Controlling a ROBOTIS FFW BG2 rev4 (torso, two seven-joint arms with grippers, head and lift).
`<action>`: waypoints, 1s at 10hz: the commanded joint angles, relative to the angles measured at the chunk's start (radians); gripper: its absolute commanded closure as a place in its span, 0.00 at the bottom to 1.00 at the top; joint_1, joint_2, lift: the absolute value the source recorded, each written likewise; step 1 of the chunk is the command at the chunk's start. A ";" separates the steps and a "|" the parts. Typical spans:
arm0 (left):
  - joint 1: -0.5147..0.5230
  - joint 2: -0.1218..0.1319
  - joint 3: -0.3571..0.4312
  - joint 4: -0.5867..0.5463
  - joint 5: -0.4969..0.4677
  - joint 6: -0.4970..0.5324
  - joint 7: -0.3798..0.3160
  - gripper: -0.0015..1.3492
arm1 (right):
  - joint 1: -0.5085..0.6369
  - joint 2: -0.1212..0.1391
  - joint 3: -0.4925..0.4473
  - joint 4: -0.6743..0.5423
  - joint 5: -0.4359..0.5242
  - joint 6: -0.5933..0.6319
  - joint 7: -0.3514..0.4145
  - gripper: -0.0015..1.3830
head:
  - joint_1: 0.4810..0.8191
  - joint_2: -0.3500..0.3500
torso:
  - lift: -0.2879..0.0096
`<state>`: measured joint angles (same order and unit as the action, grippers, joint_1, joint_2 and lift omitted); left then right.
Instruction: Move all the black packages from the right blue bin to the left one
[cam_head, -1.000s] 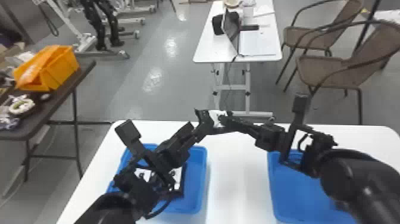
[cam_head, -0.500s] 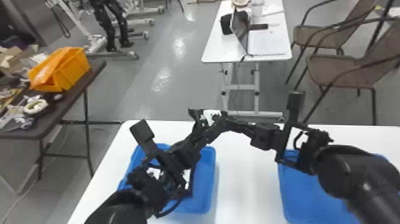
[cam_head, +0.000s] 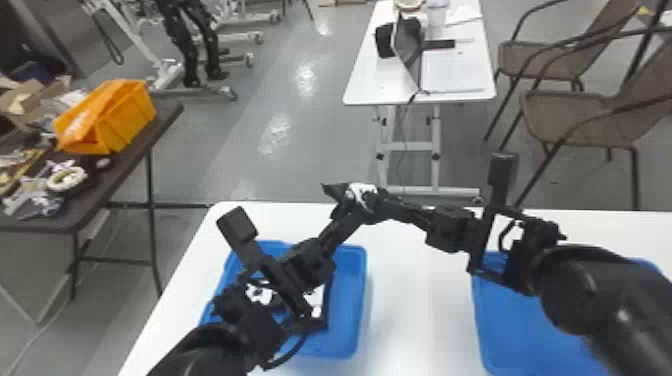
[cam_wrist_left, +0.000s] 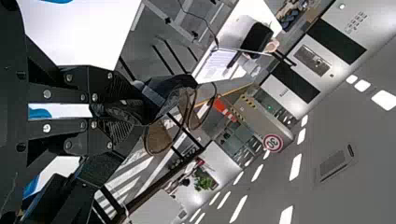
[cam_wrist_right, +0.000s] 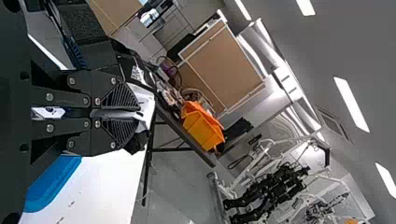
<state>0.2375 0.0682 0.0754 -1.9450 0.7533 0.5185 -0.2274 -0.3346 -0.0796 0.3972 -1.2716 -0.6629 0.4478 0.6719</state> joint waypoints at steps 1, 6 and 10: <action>0.008 -0.001 -0.002 0.000 -0.003 -0.037 0.002 0.91 | 0.002 0.000 0.000 0.001 -0.003 0.000 0.000 0.78 | 0.63 0.85 | 0.83; 0.063 -0.001 0.069 -0.011 -0.269 -0.167 0.002 0.91 | 0.091 -0.012 -0.112 -0.071 0.118 -0.003 0.000 0.07 | 0.63 0.88 | 0.83; 0.181 -0.065 0.119 -0.029 -0.792 -0.293 -0.009 0.91 | 0.296 -0.005 -0.325 -0.269 0.329 0.003 -0.038 0.12 | 0.63 0.88 | 0.83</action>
<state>0.4026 0.0164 0.1838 -1.9710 0.0442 0.2445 -0.2330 -0.0661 -0.0857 0.0996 -1.5089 -0.3630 0.4479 0.6348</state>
